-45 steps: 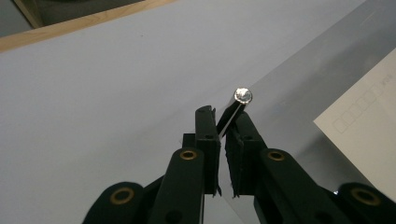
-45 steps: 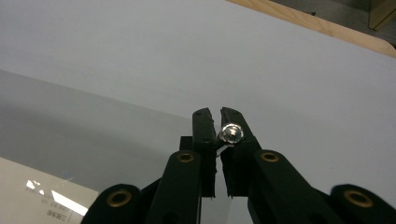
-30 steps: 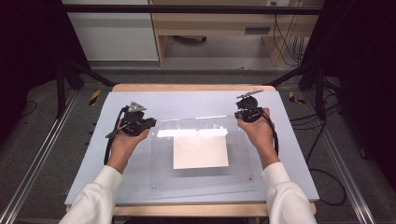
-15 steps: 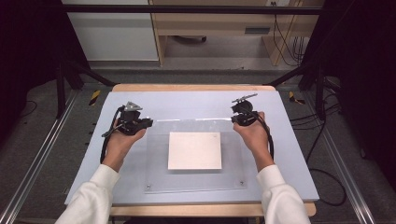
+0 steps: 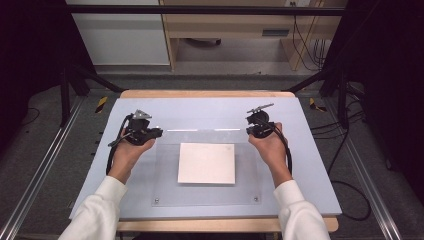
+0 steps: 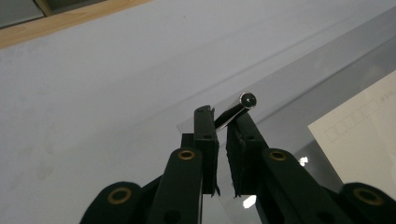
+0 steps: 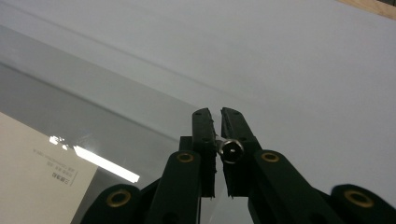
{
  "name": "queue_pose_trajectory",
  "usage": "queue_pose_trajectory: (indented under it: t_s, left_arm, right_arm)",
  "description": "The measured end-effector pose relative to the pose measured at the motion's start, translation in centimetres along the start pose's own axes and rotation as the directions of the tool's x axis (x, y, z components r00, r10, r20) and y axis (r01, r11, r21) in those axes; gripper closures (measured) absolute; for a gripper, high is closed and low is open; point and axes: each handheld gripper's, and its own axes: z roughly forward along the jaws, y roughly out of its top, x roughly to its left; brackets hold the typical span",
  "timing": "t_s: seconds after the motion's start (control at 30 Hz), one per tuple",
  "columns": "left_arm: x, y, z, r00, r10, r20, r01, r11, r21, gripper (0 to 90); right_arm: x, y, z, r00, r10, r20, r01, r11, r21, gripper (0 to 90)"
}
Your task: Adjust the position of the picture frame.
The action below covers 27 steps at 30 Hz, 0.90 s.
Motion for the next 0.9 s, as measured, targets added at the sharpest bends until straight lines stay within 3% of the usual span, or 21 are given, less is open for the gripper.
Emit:
queue_pose_trajectory:
  t_s: [0.43, 0.57, 0.9]
  left_arm:
    - [0.2, -1.5, 2.9, 0.9998, -0.002, -0.021, 0.003, 0.9991, 0.043, 83.9]
    - [-0.1, -2.2, 3.7, 0.9995, 0.015, -0.027, -0.013, 0.9976, 0.068, 84.6]
    - [0.0, -2.8, 4.3, 0.9997, -0.002, -0.026, 0.004, 0.9975, 0.071, 84.8]
  right_arm:
    - [-0.2, -1.4, 2.8, 0.9994, 0.031, -0.017, -0.030, 0.999, 0.035, 85.1]
    - [-0.2, -2.2, 3.6, 0.9982, 0.051, -0.033, -0.049, 0.998, 0.049, 85.1]
    - [-0.3, -3.0, 4.4, 0.9967, 0.065, -0.049, -0.063, 0.997, 0.049, 85.1]
